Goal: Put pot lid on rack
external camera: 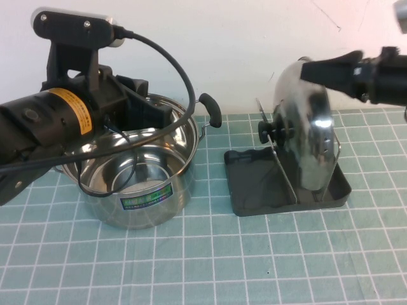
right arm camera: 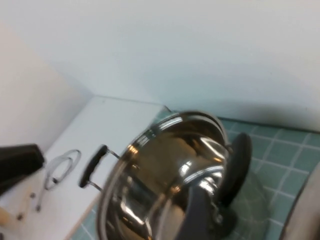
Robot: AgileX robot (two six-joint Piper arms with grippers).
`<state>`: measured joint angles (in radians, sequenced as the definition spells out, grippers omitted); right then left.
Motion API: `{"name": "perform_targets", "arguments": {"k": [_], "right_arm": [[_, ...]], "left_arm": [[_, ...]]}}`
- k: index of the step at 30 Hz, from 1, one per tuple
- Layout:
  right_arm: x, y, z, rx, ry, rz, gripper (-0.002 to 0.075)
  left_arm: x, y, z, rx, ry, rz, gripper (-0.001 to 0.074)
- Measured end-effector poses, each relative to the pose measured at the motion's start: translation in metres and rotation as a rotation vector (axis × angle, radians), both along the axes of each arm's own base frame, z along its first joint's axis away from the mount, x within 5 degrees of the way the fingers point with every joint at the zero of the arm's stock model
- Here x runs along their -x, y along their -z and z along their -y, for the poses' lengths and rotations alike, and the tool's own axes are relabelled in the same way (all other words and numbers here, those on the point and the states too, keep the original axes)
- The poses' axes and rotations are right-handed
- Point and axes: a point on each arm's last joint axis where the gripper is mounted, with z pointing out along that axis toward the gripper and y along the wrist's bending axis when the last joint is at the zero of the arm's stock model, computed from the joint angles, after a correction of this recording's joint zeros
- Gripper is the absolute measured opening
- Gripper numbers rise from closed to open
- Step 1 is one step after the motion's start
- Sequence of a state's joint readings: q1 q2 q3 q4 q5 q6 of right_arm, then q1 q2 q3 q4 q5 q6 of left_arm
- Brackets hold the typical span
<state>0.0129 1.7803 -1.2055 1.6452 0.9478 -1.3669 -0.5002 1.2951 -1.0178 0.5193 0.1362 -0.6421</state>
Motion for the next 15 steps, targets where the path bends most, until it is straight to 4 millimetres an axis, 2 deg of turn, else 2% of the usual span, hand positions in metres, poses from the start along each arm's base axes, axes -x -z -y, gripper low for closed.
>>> {"name": "perform_targets", "arguments": {"k": [7,10,12,15], "right_arm": [[0.002,-0.013,0.021,-0.089,-0.048,0.039,0.0540],[0.001,-0.026,0.024,-0.108,-0.083,0.086,0.0532],[-0.001,-0.038,0.026,-0.116,-0.090,0.115,0.0497],[0.002,-0.063,0.029,-0.049,-0.116,0.143,0.0353]], "left_arm": [[0.000,0.002,-0.002,-0.040,-0.010,-0.015,-0.0001],[0.000,0.005,-0.007,-0.147,-0.023,-0.012,-0.0001],[0.001,0.007,-0.013,-0.237,-0.053,-0.025,-0.0001],[0.007,0.006,-0.028,-0.356,-0.134,-0.065,-0.0001]]}}
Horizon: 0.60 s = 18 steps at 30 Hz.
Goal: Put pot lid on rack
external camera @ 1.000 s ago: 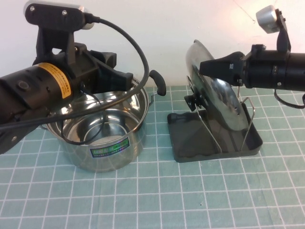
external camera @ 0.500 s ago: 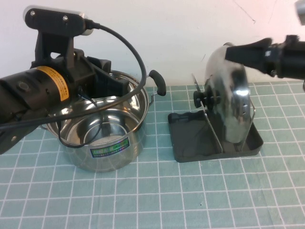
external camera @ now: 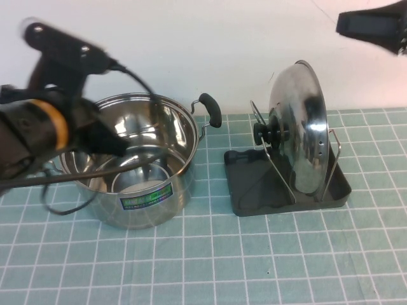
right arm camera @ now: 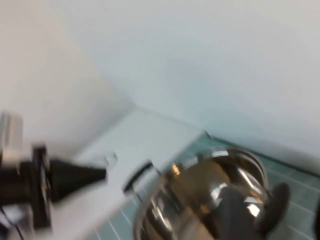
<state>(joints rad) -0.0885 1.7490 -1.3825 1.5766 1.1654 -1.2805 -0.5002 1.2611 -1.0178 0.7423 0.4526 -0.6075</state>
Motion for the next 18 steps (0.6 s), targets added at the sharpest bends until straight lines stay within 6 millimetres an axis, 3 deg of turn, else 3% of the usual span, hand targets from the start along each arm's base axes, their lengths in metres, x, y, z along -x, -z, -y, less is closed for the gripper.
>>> {"name": "perform_targets", "arguments": {"k": [3,6,9,13,18], "right_arm": [[0.016,-0.033,0.001,0.252,-0.061,0.119,0.0144],[0.036,-0.062,0.002,0.517,-0.087,0.182,0.0043],[0.053,-0.080,0.007,0.766,-0.052,0.183,0.0016],[0.077,-0.087,0.025,1.075,0.054,0.123,0.0008],[0.120,-0.091,0.042,1.226,0.254,0.152,0.0008]], "left_arm": [[0.012,-0.008,-0.016,-0.053,-0.092,-0.025,-0.0001],[0.030,-0.022,-0.031,-0.045,-0.160,-0.015,-0.0001],[0.050,-0.035,-0.044,0.024,-0.210,-0.003,-0.0001],[0.083,-0.054,-0.058,0.180,-0.227,0.030,-0.0001],[0.127,-0.061,-0.074,0.333,-0.146,0.163,-0.0001]]}}
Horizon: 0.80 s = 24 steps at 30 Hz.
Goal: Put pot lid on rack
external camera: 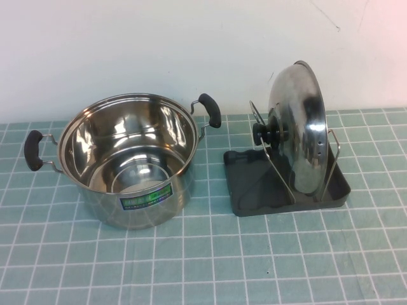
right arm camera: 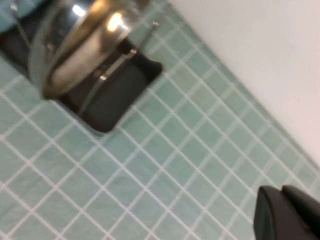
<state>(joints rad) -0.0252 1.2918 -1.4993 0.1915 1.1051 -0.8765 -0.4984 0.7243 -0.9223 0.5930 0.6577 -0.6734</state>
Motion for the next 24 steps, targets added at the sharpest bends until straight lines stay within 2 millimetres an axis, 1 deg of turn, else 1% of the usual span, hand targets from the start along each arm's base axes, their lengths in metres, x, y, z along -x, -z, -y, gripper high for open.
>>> {"name": "perform_targets", "arguments": {"k": [2,5,7,10,14,15,16,17,20,24], "right_arm": [[0.022,0.004,0.002,0.014,0.032,0.071,0.0007],[0.052,0.017,0.002,0.005,0.059,0.172,0.0007],[0.072,0.032,-0.001,-0.038,0.071,0.222,0.0007],[0.099,0.056,-0.005,-0.089,0.069,0.277,0.0006],[0.133,0.094,-0.005,-0.092,0.070,0.305,0.0006],[0.139,0.101,-0.005,-0.093,0.072,0.314,0.0006],[0.149,0.112,-0.005,-0.093,0.074,0.317,0.0006],[0.155,0.122,-0.005,-0.093,0.074,0.317,0.0006],[0.170,0.144,-0.005,-0.096,0.076,0.321,0.0006],[0.179,0.163,-0.007,-0.124,0.079,0.313,0.0005]], "left_arm": [[0.019,0.005,-0.007,0.072,0.030,0.079,-0.0001],[0.040,0.022,-0.013,0.130,0.086,0.170,-0.0001],[0.054,0.038,-0.017,0.148,0.123,0.225,-0.0001],[0.068,0.066,-0.022,0.147,0.154,0.275,-0.0001],[0.077,0.109,-0.026,0.122,0.169,0.277,-0.0001],[0.078,0.117,-0.026,0.116,0.170,0.274,-0.0001],[0.079,0.128,-0.027,0.108,0.170,0.268,-0.0001],[0.079,0.135,-0.027,0.102,0.169,0.265,-0.0001],[0.080,0.150,-0.029,0.066,0.165,0.269,-0.0001],[0.080,0.157,-0.029,0.047,0.167,0.265,-0.0001]]}}
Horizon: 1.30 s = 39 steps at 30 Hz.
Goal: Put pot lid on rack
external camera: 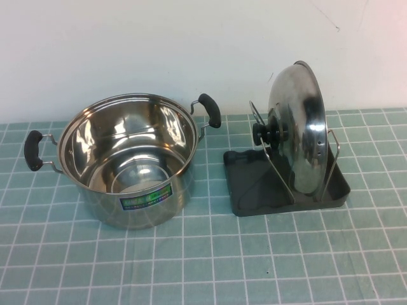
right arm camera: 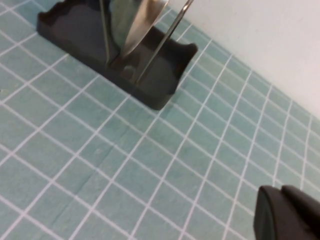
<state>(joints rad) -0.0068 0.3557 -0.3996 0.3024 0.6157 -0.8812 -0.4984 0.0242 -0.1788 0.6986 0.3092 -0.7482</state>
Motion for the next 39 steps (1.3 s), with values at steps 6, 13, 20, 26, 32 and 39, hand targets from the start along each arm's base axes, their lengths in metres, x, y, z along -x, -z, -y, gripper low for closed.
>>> {"name": "perform_targets", "arguments": {"k": [6,13,20,26,32,39], "right_arm": [[0.004,0.014,-0.002,-0.019,-0.011,-0.049,0.0001],[0.006,0.019,-0.003,-0.020,-0.022,-0.089,0.0000],[0.006,0.019,-0.003,-0.020,-0.025,-0.096,0.0000],[0.006,0.019,-0.003,-0.020,-0.025,-0.096,0.0000],[0.006,0.019,-0.003,-0.020,-0.025,-0.096,0.0000],[0.006,0.019,-0.003,-0.020,-0.025,-0.096,0.0000]], "left_arm": [[-0.001,0.002,0.001,-0.009,0.002,0.000,-0.0001],[-0.001,0.002,0.000,-0.015,0.001,0.003,-0.0001],[-0.001,0.002,0.000,-0.015,0.001,0.003,-0.0001],[0.002,0.014,-0.006,0.062,-0.073,-0.113,-0.0001],[0.005,0.023,-0.006,-0.046,-0.143,-0.171,-0.0001],[0.004,0.040,0.000,-0.022,-0.167,-0.244,-0.0001]]}}
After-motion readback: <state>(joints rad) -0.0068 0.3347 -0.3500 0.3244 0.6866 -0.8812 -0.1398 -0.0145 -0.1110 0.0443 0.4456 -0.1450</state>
